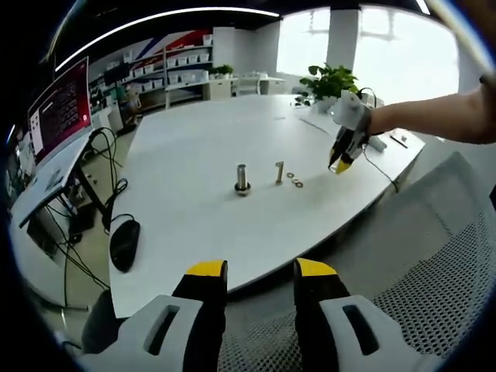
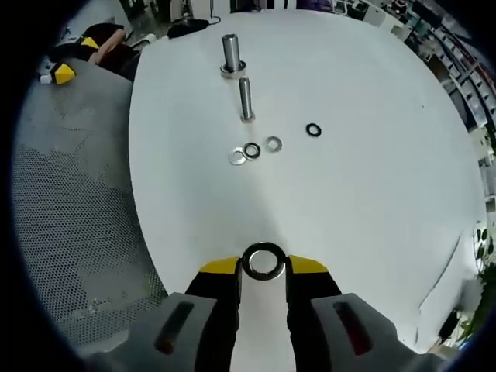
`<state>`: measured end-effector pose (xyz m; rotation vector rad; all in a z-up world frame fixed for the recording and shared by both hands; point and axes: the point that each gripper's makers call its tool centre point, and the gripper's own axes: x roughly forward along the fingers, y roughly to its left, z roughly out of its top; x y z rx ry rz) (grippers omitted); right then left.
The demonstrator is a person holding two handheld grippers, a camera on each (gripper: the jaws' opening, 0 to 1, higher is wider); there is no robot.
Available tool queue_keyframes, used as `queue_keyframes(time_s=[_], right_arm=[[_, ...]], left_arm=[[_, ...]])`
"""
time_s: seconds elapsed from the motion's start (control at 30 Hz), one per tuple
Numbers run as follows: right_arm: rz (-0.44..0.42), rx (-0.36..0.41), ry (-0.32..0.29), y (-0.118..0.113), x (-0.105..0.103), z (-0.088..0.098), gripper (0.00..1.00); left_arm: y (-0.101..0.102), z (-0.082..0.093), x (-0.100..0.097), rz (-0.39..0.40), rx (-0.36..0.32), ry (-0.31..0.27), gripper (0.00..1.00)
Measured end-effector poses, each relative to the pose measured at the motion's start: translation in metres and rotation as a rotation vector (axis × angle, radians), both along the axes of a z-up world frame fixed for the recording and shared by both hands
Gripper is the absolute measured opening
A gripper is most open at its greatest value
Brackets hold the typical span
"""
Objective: Place the washer onto the threaded stud by aligning its center hole with the stud, sliding it down to the base, and recovering from edge contact or off-axis alignment until the washer reaches the visible bottom stop.
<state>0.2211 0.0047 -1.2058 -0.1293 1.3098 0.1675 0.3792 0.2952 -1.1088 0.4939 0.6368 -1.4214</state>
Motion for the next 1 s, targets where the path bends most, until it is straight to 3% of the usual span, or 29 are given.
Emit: queue_keyframes(time_s=[0.27,0.53,0.63,0.67,0.8,1.0], right_arm=[[0.064,0.006,-0.073,0.023,0.041,0.033,0.23],[0.153,-0.015,-0.114,0.033,0.079,0.050,0.23],[0.189,-0.006,-0.143,0.040,0.099,0.054,0.23],[0.241,-0.013,-0.161,0.046,0.108,0.057,0.23],[0.268,-0.011,-0.183,0.064,0.126,0.063,0.23],[0.323,-0.044,-0.179,0.075,0.159,0.061,0.23]], left_arm=[[0.000,0.000,0.001,-0.001,0.000,0.000,0.33],[0.000,-0.001,0.001,0.001,-0.003,0.000,0.33],[0.000,-0.001,0.001,0.001,-0.003,0.000,0.33],[0.000,0.000,0.001,0.001,-0.003,0.000,0.33],[0.000,0.000,0.001,0.002,-0.003,0.000,0.33],[0.000,0.000,0.000,0.000,-0.001,0.000,0.33]])
